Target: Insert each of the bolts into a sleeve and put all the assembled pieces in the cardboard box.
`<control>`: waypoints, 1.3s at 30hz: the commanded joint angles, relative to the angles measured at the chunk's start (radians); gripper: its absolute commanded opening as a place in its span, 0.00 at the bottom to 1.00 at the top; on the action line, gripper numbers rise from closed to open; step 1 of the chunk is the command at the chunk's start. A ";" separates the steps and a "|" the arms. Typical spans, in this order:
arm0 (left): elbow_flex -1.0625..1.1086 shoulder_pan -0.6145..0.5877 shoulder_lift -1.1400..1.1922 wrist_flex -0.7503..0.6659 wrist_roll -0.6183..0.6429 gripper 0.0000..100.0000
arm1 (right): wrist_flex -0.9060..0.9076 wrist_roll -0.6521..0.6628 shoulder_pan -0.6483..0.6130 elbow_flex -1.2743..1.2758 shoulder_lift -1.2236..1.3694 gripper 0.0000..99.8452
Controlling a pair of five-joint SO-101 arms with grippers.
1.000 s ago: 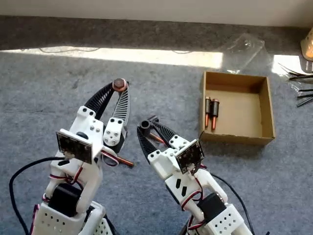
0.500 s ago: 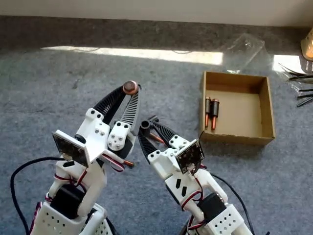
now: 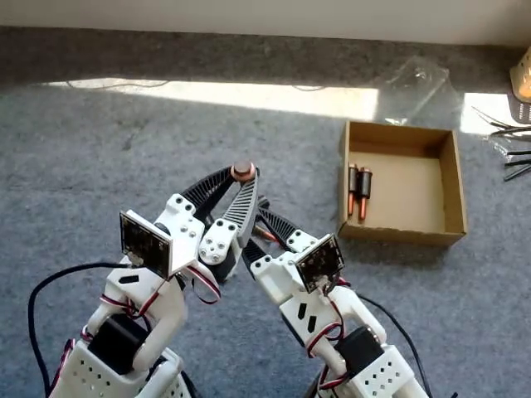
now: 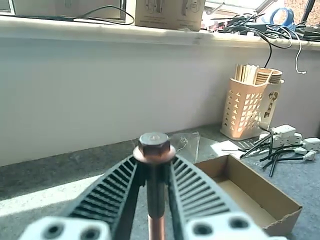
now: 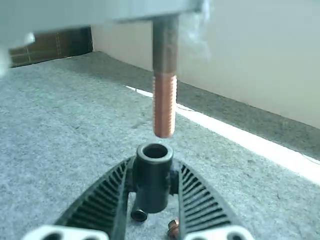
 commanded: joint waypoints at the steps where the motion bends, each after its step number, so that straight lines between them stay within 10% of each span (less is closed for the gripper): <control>1: -0.054 0.016 -0.021 0.003 -0.005 0.03 | 0.002 -0.003 -0.008 0.113 -0.012 0.01; 39: 0.108 -0.031 -0.022 0.109 -0.006 0.03 | 0.002 -0.003 -0.008 0.111 -0.012 0.01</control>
